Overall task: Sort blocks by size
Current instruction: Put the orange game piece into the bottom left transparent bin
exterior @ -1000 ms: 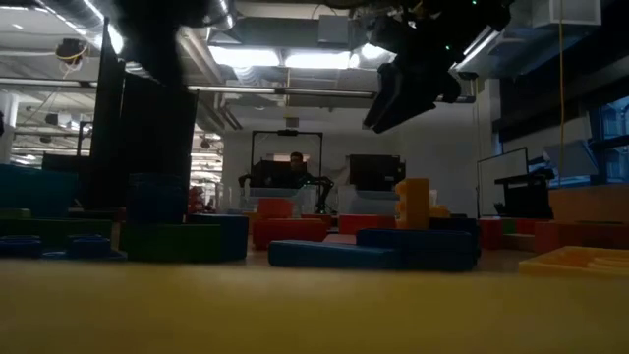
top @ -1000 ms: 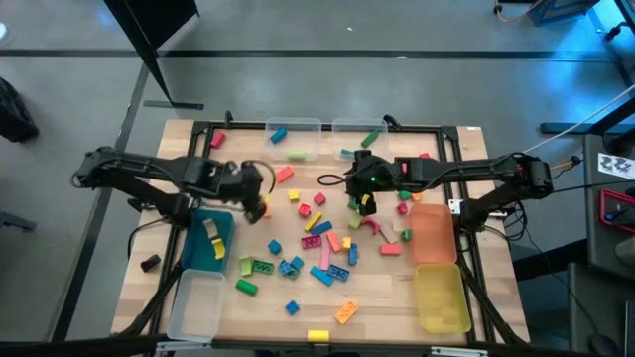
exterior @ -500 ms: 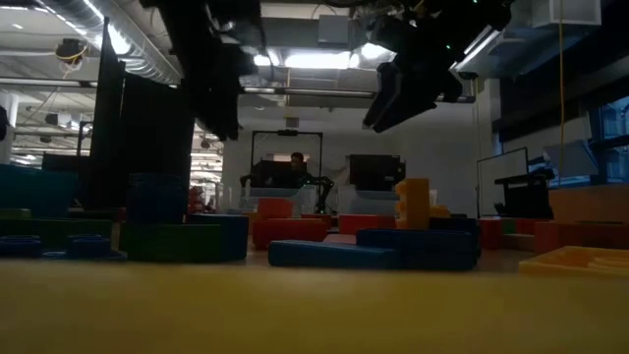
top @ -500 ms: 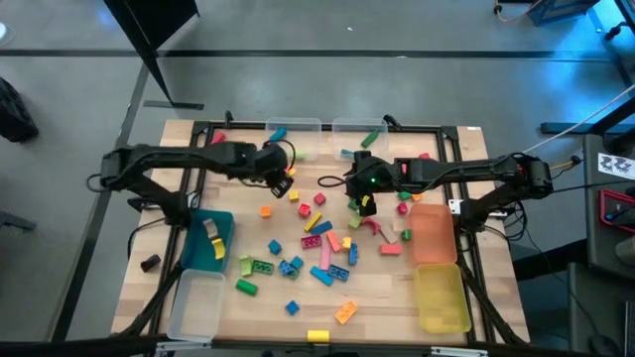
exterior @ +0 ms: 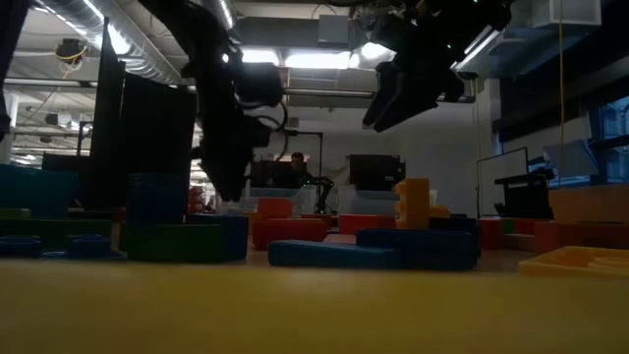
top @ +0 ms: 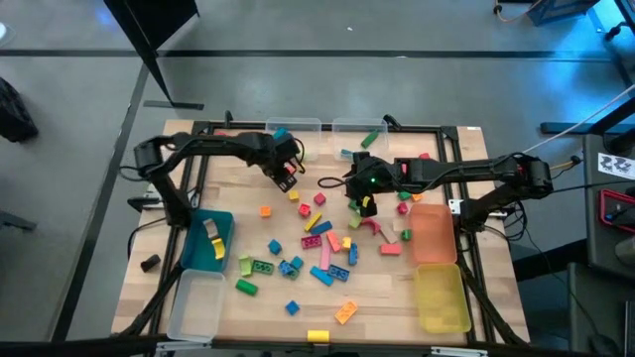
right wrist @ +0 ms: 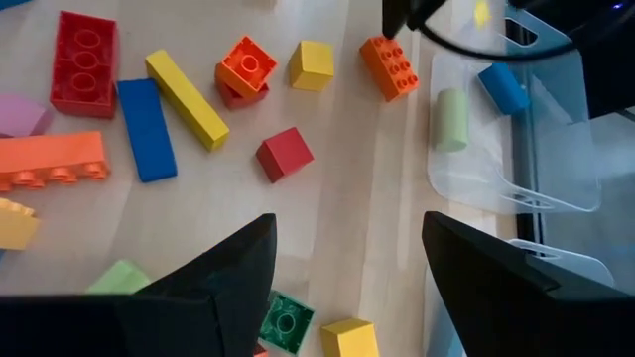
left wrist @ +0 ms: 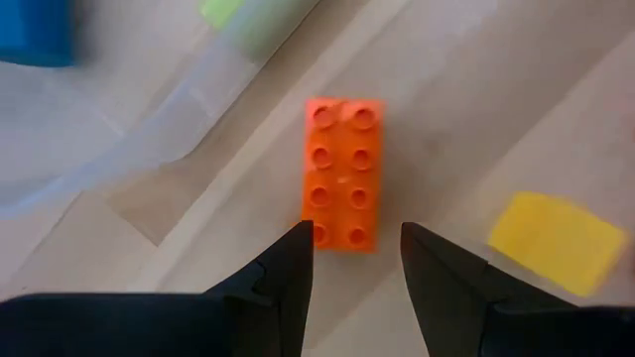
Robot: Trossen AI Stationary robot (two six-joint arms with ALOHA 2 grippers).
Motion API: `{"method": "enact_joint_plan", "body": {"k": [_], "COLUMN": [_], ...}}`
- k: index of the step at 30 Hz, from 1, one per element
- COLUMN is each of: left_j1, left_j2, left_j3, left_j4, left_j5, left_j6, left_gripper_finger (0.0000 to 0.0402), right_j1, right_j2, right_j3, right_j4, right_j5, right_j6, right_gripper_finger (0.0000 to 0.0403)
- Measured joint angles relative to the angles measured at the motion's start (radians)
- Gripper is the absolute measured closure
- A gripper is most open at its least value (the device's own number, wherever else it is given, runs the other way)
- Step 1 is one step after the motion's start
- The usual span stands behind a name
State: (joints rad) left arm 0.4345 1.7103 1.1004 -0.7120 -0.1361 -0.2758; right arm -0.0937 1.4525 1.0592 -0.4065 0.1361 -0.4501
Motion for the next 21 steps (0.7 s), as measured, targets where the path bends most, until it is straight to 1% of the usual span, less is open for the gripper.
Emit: {"method": "enact_joint_plan", "body": {"k": [5,15,18,21], "left_j1": [0.022,0.025,0.026,0.027], "left_j2": [0.038,0.031,0.032,0.033], "left_j3": [0.0,0.0,0.0,0.0], "left_j4": [0.001,0.021,0.023,0.023], "left_j5": [0.004,0.005,0.005,0.004], "left_j6": [0.035,0.131,0.122,0.08], "left_gripper_finger": [0.0262,0.0262,0.026,0.0242], "right_j1": [0.0,0.0,0.0,0.0], "right_j2": [0.0,0.0,0.0,0.0], "right_j3": [0.0,0.0,0.0,0.0], "right_j4": [0.0,0.0,0.0,0.0], "right_j5": [-0.025,-0.025,-0.025,-0.025], "right_j6": [0.0,0.0,0.0,0.003], "right_gripper_finger": [0.015,0.015,0.015,0.015]}}
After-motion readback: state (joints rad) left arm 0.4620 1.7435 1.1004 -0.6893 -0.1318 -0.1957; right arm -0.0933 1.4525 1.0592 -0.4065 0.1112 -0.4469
